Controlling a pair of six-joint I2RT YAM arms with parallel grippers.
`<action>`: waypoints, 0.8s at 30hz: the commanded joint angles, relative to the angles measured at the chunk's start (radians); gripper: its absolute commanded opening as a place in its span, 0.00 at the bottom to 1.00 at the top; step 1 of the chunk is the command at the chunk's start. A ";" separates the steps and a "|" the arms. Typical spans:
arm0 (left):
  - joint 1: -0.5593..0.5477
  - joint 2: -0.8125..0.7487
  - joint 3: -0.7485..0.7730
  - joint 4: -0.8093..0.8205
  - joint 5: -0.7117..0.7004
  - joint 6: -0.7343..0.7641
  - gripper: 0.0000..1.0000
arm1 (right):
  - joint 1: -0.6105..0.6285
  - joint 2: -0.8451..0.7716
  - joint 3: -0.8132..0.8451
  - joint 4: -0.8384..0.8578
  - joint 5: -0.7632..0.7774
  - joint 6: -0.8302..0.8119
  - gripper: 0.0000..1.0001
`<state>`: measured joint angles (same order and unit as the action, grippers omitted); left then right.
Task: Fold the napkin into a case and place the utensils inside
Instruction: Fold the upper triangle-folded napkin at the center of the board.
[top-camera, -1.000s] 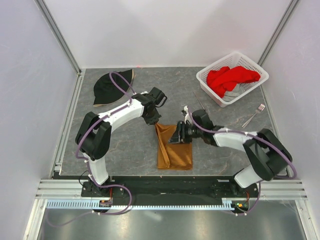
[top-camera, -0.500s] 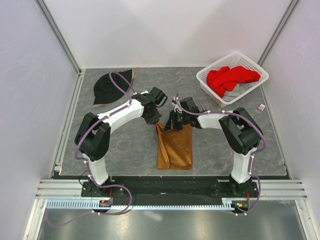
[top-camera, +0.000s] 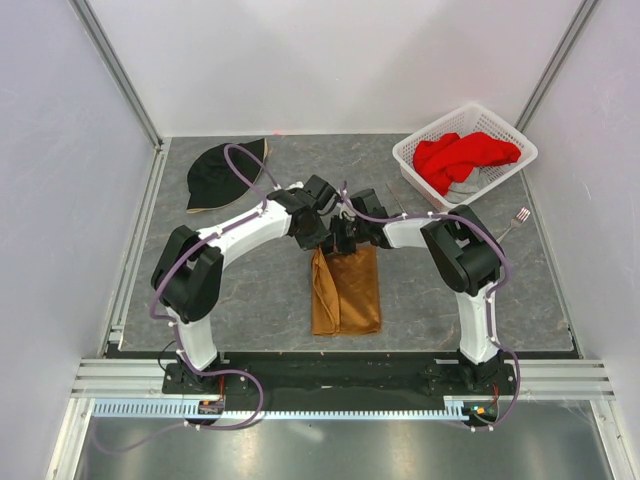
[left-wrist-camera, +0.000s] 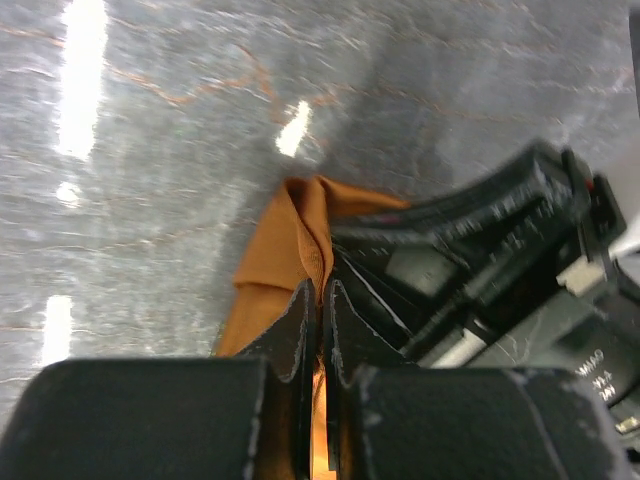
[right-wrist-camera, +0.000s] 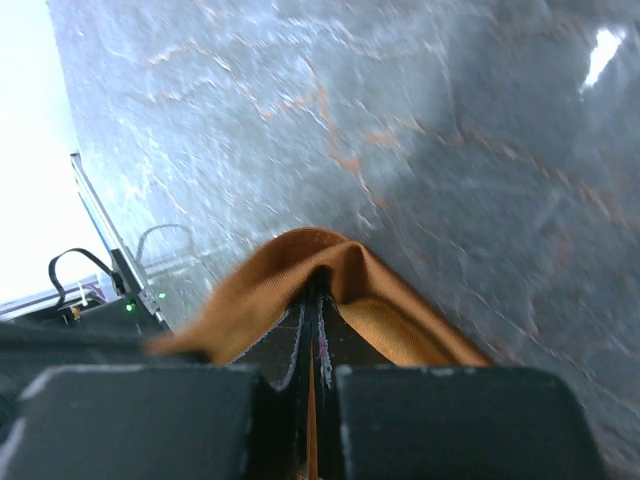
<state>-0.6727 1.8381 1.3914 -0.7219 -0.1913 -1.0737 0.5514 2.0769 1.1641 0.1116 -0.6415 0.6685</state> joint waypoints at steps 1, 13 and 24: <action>-0.024 0.012 0.034 0.059 0.030 -0.012 0.02 | -0.016 0.014 0.060 -0.002 -0.018 -0.023 0.01; -0.030 0.046 0.041 0.133 0.044 -0.035 0.02 | -0.114 -0.199 -0.116 -0.155 0.032 -0.107 0.20; -0.041 0.053 -0.049 0.329 0.118 -0.118 0.02 | -0.130 -0.157 -0.121 -0.159 0.068 -0.168 0.19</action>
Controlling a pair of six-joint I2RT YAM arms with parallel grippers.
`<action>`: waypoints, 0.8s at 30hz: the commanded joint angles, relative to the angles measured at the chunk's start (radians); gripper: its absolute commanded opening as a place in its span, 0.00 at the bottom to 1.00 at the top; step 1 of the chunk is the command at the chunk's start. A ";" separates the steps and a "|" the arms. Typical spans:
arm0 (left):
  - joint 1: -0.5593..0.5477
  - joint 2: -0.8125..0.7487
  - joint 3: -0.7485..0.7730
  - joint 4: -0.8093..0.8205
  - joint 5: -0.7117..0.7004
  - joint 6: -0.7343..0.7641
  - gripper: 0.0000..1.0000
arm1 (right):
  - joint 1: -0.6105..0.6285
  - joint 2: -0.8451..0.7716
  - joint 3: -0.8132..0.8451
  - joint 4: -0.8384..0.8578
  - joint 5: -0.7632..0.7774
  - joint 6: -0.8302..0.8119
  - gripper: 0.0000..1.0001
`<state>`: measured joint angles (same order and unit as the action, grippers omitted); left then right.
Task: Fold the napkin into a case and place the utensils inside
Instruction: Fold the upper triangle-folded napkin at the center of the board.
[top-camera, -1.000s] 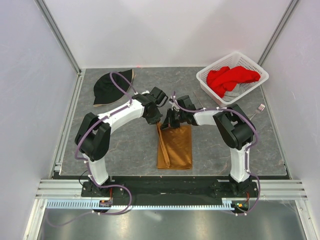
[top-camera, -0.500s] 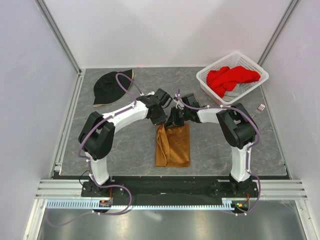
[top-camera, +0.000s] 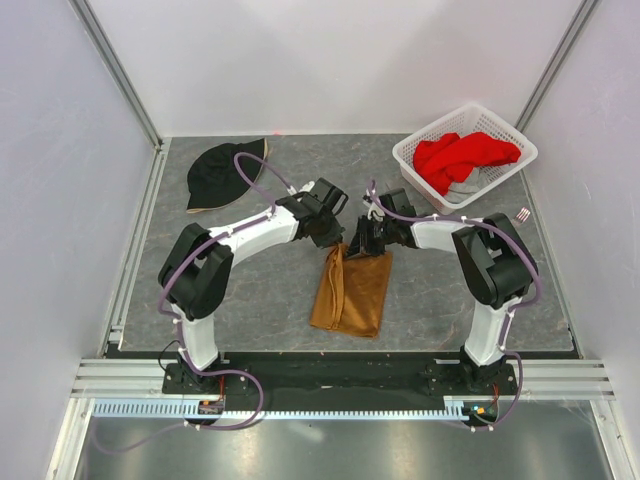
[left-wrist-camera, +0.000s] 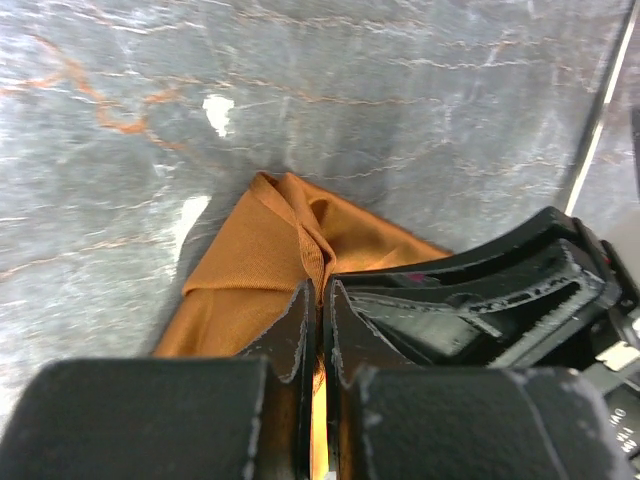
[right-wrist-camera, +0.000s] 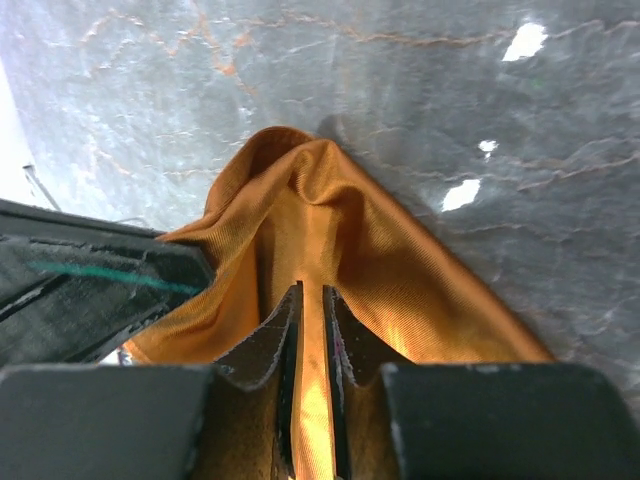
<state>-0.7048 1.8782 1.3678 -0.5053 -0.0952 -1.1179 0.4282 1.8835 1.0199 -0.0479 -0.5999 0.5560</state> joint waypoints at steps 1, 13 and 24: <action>-0.010 0.016 -0.030 0.123 0.029 -0.082 0.02 | -0.005 0.048 0.031 0.002 0.028 -0.064 0.18; -0.025 0.056 -0.049 0.246 0.055 -0.094 0.15 | -0.040 0.069 0.091 -0.038 0.063 -0.047 0.17; -0.025 -0.066 -0.116 0.335 0.146 0.019 0.48 | -0.151 -0.062 0.072 -0.147 0.084 -0.057 0.22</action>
<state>-0.7258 1.9137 1.2739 -0.2352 -0.0055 -1.1702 0.3019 1.9121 1.0981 -0.1471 -0.5442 0.5247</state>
